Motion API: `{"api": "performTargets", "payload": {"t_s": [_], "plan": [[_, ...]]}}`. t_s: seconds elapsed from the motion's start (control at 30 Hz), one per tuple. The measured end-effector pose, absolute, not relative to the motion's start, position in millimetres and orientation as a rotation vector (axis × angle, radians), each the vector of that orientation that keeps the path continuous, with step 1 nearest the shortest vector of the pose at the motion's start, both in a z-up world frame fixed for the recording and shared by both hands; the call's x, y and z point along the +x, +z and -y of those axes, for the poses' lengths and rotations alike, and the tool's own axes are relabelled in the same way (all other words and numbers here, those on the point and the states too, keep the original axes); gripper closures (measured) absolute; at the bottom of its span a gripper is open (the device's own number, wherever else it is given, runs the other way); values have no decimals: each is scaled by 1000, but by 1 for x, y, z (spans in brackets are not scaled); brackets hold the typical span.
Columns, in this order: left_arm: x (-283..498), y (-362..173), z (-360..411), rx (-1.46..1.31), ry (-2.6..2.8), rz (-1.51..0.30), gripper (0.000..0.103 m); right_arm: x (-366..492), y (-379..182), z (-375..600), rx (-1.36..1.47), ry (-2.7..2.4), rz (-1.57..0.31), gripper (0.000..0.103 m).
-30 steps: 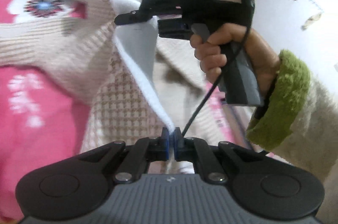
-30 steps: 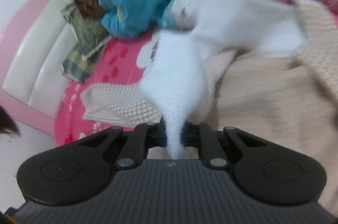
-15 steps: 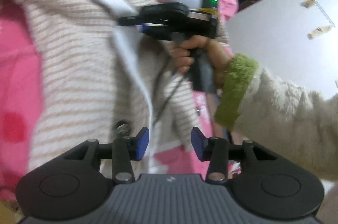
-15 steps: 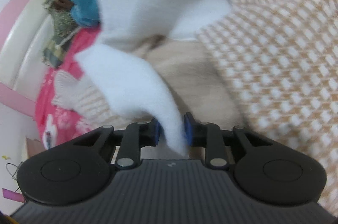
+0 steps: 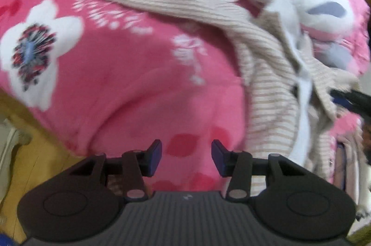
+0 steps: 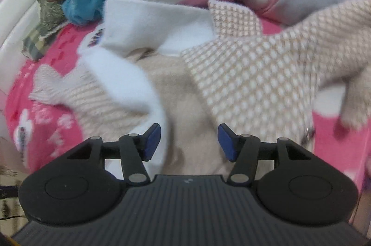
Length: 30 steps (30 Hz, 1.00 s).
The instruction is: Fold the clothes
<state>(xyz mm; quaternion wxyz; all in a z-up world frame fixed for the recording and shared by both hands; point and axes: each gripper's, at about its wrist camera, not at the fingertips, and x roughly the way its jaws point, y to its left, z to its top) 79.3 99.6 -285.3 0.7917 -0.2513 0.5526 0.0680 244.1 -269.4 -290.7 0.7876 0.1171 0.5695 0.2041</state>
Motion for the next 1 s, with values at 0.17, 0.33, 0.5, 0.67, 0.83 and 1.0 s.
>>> {"api": "performTargets", "payload": {"t_s": [0.17, 0.33, 0.5, 0.67, 0.83, 1.0], "plan": [[98, -330, -57, -623, 17, -1238, 54, 188, -277, 248, 229, 470, -1313, 46], [102, -365, -21, -707, -58, -1272, 54, 130, -294, 186, -91, 543, -1368, 42], [96, -378, -12, -773, -65, -1295, 54, 103, -330, 159, -481, 542, -1286, 56], [96, -382, -9, -792, -90, -1296, 54, 119, -327, 227, -373, 285, -1311, 92], [93, -390, -8, -831, -108, -1293, 52, 143, -316, 325, 1, -49, -1390, 91], [92, -397, -2, -883, -126, -1272, 60, 168, -271, 304, 200, 191, -1256, 89]]}}
